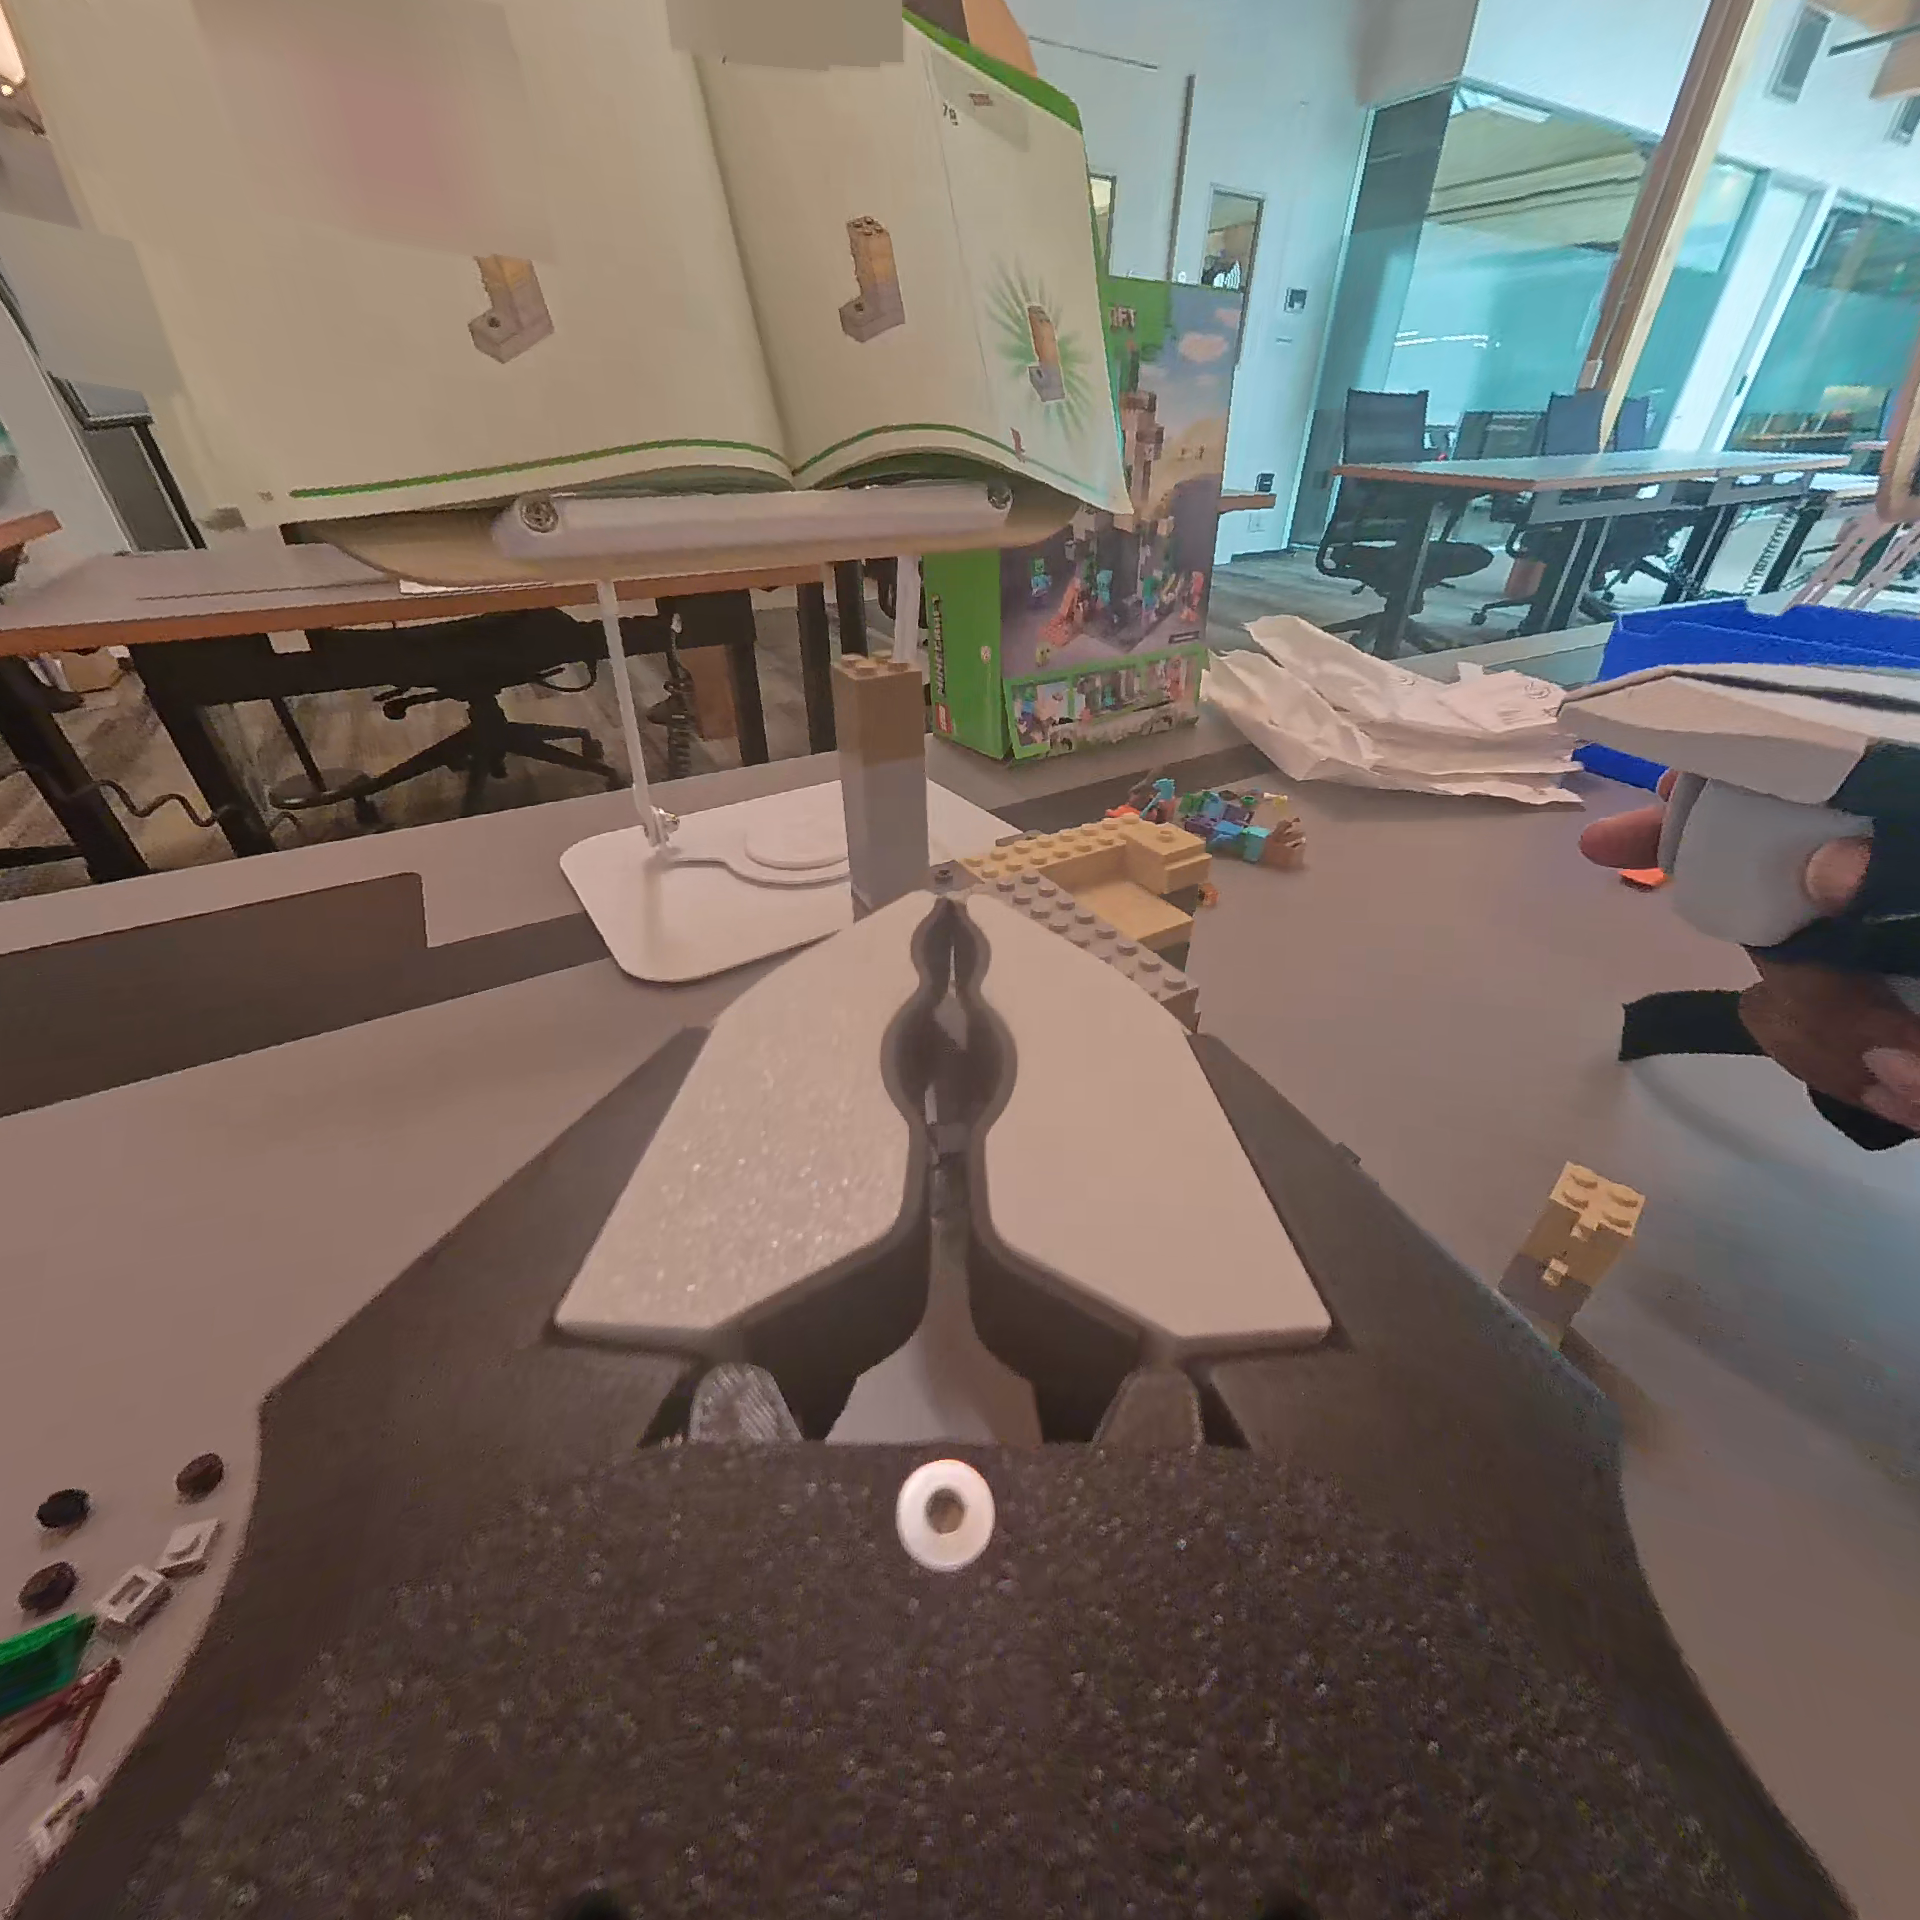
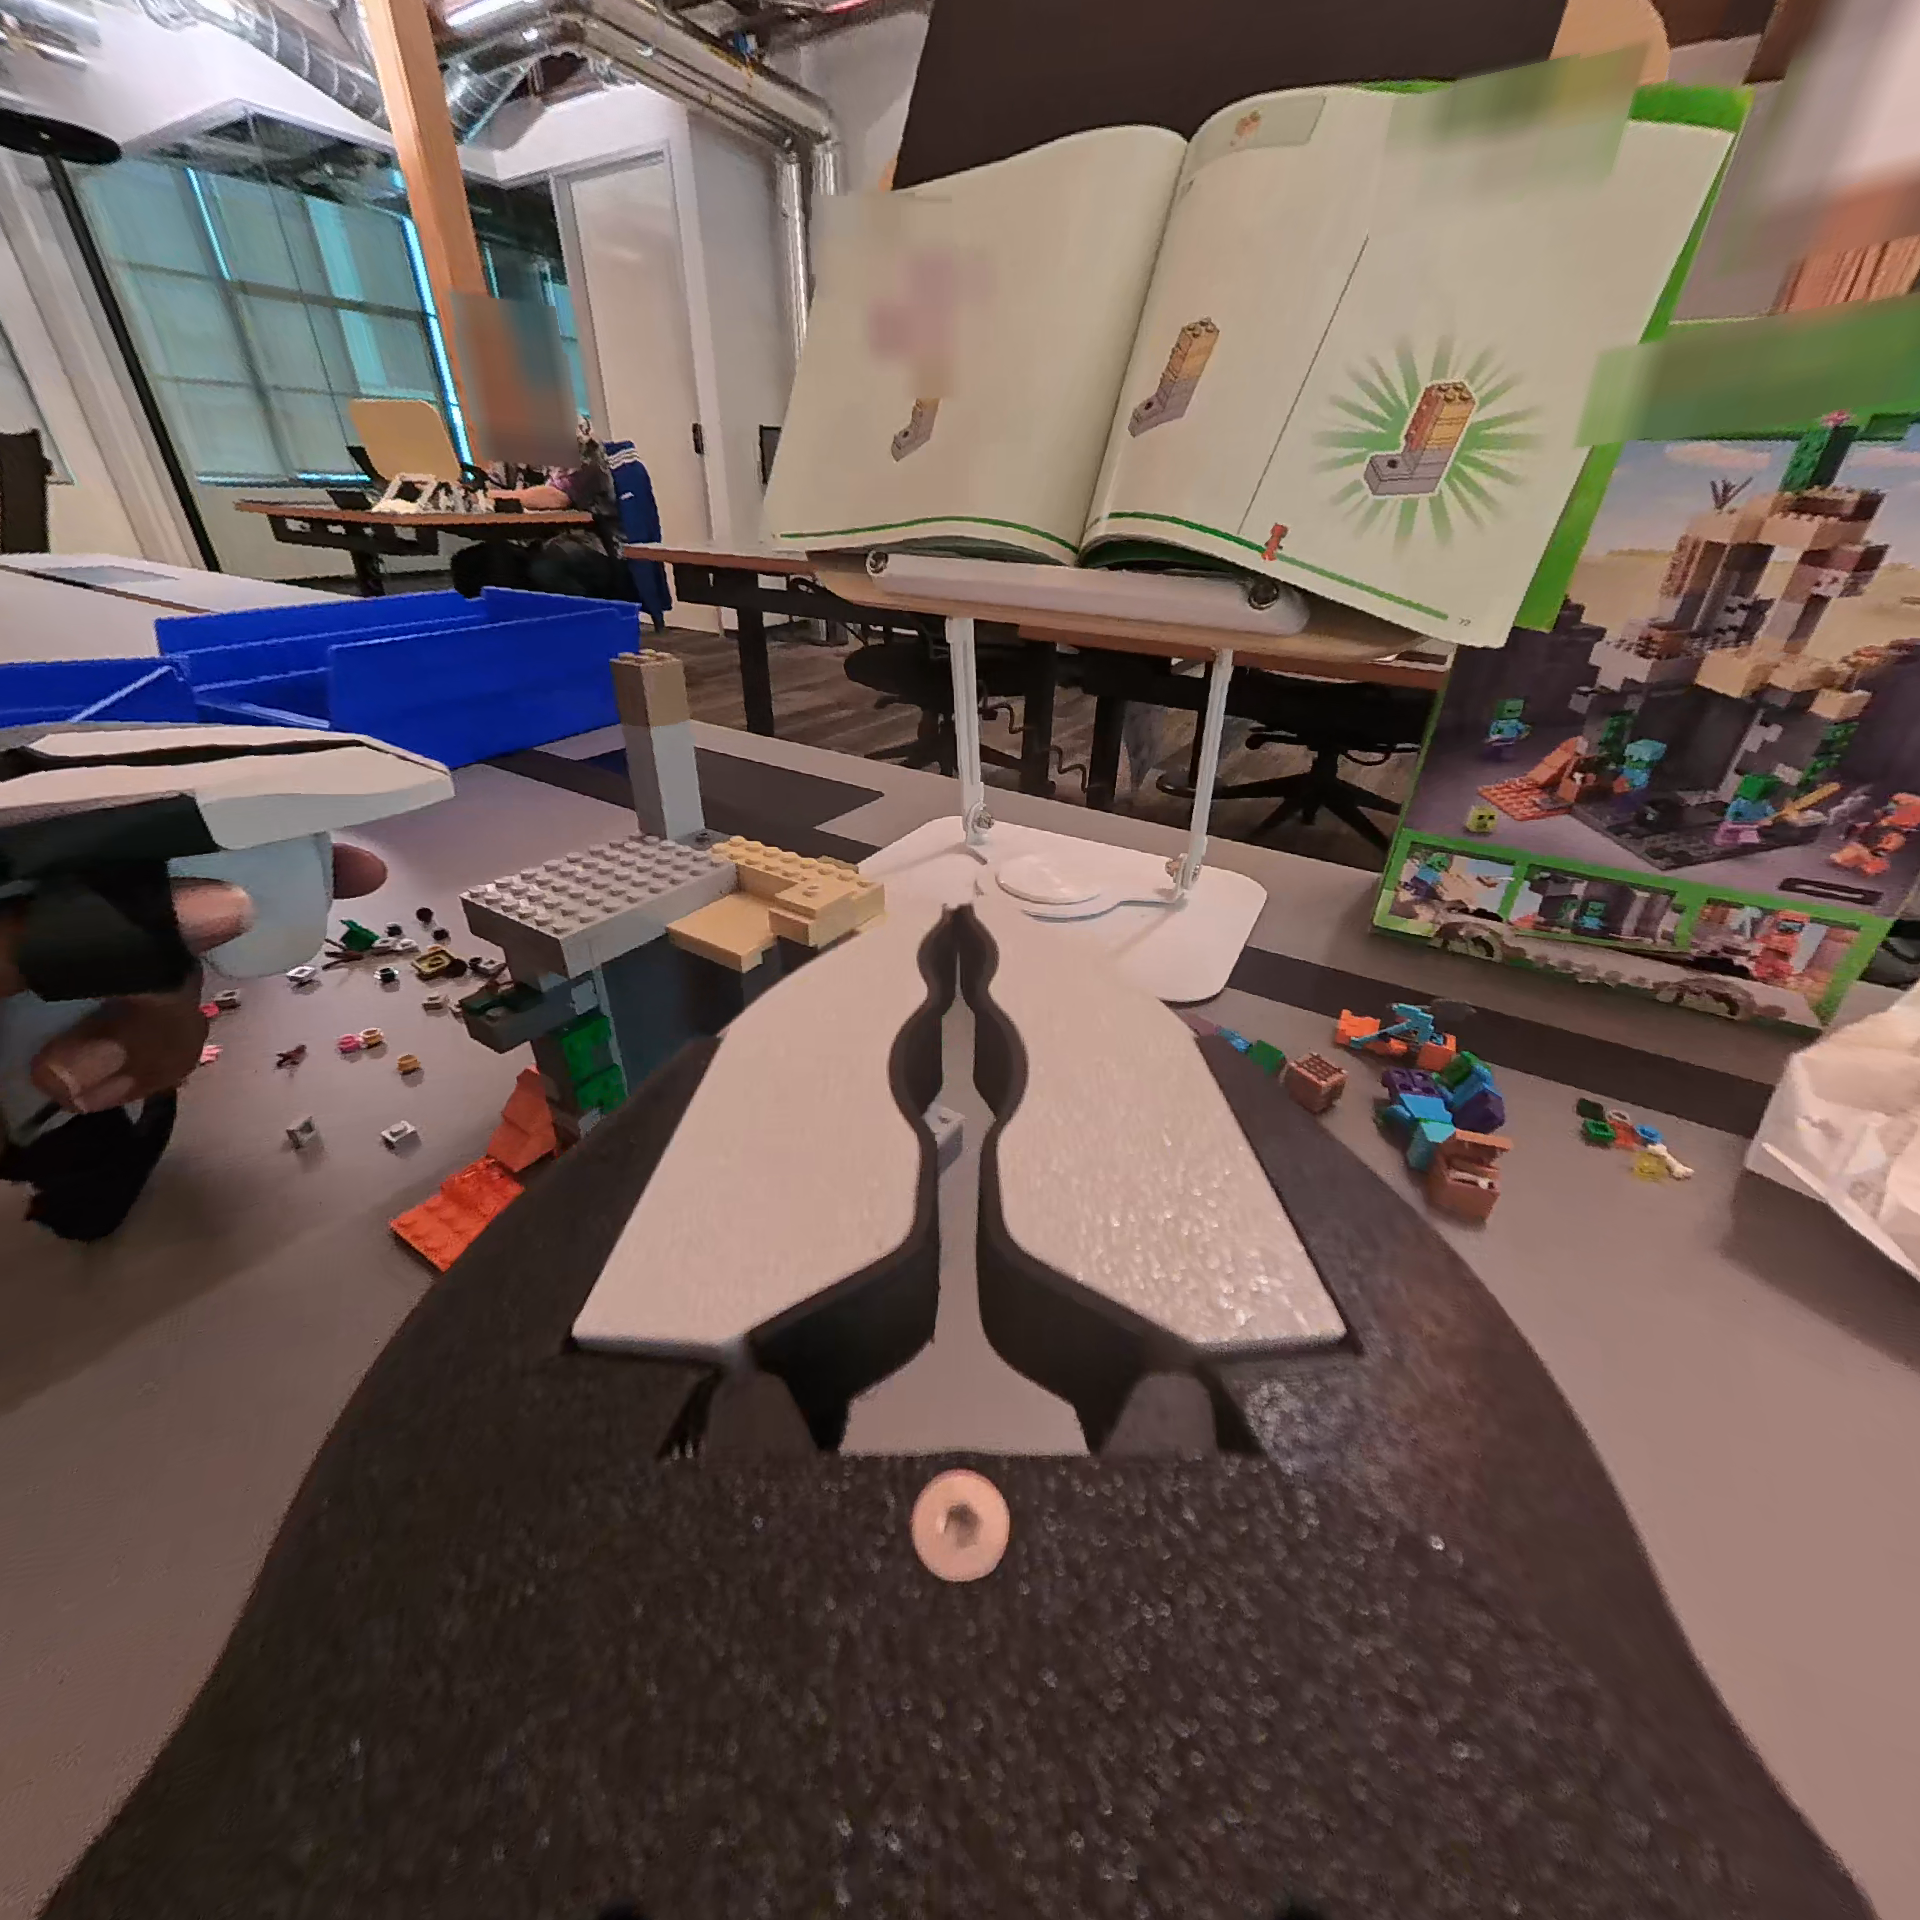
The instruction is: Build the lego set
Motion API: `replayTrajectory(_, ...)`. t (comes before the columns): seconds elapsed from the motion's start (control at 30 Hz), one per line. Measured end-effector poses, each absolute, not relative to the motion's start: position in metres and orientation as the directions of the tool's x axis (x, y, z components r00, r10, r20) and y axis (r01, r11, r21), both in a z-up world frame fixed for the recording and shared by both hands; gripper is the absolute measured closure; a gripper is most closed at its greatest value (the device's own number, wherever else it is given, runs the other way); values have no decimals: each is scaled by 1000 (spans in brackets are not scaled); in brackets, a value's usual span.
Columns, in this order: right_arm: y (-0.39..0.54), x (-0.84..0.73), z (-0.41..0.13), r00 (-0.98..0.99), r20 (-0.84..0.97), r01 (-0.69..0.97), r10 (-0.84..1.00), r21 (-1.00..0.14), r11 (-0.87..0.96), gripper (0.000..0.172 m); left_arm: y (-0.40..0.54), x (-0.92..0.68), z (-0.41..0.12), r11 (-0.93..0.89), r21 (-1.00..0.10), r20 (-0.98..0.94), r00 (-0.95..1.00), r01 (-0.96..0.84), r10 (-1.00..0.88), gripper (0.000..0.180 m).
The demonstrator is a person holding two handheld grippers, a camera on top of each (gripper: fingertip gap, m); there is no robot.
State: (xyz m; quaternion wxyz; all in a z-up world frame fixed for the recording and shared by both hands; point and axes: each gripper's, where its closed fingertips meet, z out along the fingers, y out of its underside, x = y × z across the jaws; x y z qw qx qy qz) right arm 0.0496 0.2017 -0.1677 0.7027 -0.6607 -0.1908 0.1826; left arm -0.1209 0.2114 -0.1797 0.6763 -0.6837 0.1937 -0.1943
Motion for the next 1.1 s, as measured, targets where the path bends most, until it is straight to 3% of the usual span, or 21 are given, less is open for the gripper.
replayTrajectory(1.1,197,44,-168,865,66,33,498,-997,74,172,206,-123,-166,44,-999,-39,857,-19,-513,180)
